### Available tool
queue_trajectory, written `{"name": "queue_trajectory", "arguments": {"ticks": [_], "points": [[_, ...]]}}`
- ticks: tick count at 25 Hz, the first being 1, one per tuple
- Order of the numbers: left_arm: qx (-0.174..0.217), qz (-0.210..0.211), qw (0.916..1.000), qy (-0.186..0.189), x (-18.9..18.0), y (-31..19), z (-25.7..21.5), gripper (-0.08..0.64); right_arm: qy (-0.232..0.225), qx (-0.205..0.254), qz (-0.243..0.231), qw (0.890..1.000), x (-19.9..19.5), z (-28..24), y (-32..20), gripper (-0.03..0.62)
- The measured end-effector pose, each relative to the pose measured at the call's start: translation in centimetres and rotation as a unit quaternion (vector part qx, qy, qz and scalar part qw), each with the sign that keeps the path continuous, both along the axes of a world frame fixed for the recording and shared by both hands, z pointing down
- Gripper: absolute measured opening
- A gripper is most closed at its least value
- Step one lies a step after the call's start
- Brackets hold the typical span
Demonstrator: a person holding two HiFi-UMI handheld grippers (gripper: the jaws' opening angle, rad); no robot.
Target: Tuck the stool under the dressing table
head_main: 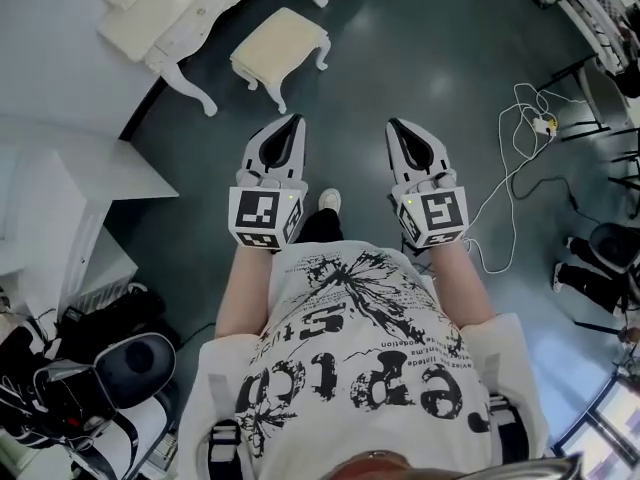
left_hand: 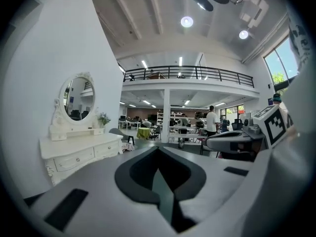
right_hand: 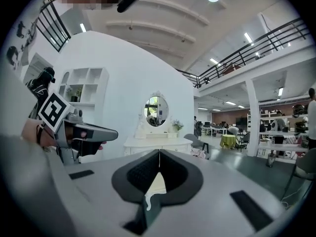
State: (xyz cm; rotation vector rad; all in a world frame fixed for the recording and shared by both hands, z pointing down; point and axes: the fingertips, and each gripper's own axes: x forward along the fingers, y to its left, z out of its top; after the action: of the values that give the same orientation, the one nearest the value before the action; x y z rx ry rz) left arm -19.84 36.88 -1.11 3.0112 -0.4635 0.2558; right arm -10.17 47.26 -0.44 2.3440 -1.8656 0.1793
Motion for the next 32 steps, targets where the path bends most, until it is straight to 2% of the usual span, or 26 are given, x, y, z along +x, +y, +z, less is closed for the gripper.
{"name": "queue_trajectory", "arguments": {"ticks": [8, 14, 17, 23, 29, 32], "points": [[-0.014, -0.022, 0.9996, -0.008, 5.2, -12.7, 0.9, 0.017, -0.012, -0.022, -0.005, 1.0, 6.3, 0.9, -12.0, 0.017], [-0.036, -0.065, 0.9968, -0.029, 7.5, -18.3, 3.7, 0.017, -0.022, -0.045, -0.045, 0.998, 10.4, 3.4, -19.0, 0.017], [-0.041, -0.099, 0.9932, -0.044, 8.9, -20.9, 5.5, 0.017, -0.025, -0.049, -0.081, 0.995, 13.0, 4.8, -22.9, 0.017], [-0.055, -0.191, 0.978, -0.063, 13.7, -25.9, 7.8, 0.017, -0.008, -0.063, -0.178, 0.982, 20.0, 6.9, -30.5, 0.018], [-0.084, -0.276, 0.9551, -0.067, 19.4, -29.1, 9.7, 0.017, -0.017, -0.094, -0.27, 0.958, 25.8, 8.8, -36.6, 0.017], [-0.1, -0.319, 0.9405, -0.061, 21.5, -30.5, 10.8, 0.017, -0.012, -0.11, -0.311, 0.944, 28.0, 9.8, -39.4, 0.017]]}}
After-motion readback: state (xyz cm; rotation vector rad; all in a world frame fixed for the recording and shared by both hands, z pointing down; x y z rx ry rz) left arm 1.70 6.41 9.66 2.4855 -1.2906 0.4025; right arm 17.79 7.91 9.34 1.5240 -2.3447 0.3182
